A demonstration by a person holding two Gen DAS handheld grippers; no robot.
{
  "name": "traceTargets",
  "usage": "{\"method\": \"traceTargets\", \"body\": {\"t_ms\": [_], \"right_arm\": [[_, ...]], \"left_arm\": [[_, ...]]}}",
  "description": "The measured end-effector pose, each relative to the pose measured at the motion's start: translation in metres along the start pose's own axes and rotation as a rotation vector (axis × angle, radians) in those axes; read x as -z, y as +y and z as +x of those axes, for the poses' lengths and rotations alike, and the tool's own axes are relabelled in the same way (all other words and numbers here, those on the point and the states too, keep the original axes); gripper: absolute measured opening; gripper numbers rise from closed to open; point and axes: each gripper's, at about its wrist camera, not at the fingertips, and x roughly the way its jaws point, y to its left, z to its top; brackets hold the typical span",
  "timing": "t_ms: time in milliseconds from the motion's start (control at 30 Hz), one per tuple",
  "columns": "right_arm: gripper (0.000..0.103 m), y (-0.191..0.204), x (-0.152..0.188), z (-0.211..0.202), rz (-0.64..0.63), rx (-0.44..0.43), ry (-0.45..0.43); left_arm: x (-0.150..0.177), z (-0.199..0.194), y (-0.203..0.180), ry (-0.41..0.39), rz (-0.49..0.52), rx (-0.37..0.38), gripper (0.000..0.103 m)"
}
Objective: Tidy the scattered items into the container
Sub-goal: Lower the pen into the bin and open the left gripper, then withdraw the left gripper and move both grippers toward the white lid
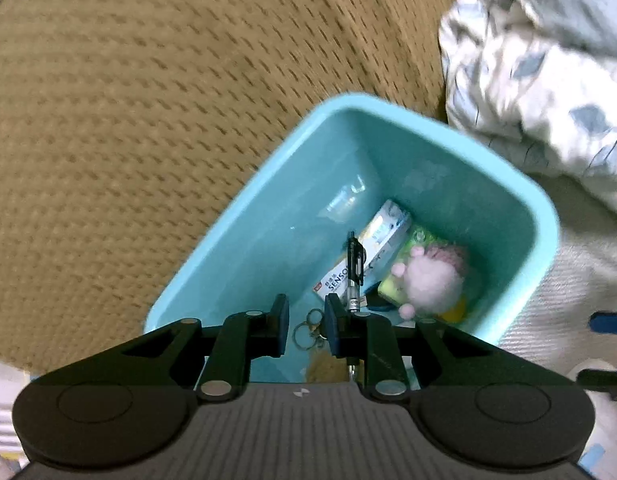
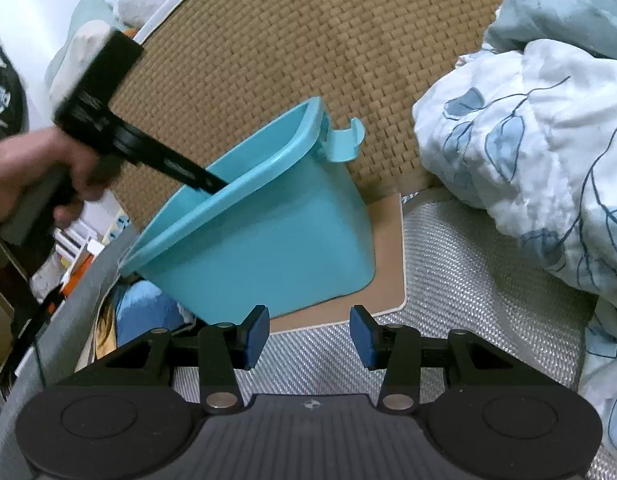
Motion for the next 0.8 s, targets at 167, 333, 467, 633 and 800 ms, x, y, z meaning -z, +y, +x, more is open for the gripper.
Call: {"method": "traceTargets", "body": {"t_ms": [167,333,467,633,800], "right_arm": [[0.049,0.006,0.003,-0.002,-0.045,0.004,0.002],[0.049,0.012,0.009,-0.004,-0.085,0.015,0.014],[0.049,0.017,0.012,-0.007,-0.108,0.014,0.005],[0.049,0.019,0.018,-0.012,-0.127,0.015,0.007],[0.049,0.021,0.027,-0.022,-0.142,0.023,-0.009]], "left_arm": [[0.001,0.010,-0.004,-0.052,-0.048,-0.035,0.024],[0.028,-0.012,-0.005,-0.089,-0.079,-0.070,0.024],[0.047,-0.030,-0.012,-0.118,-0.099,-0.104,0.024],[0.072,-0.052,-0.024,-0.166,-0.159,-0.128,0.029],[0.098,-0.067,-0.039,-0.206,-0.221,-0.153,0.029]]}}
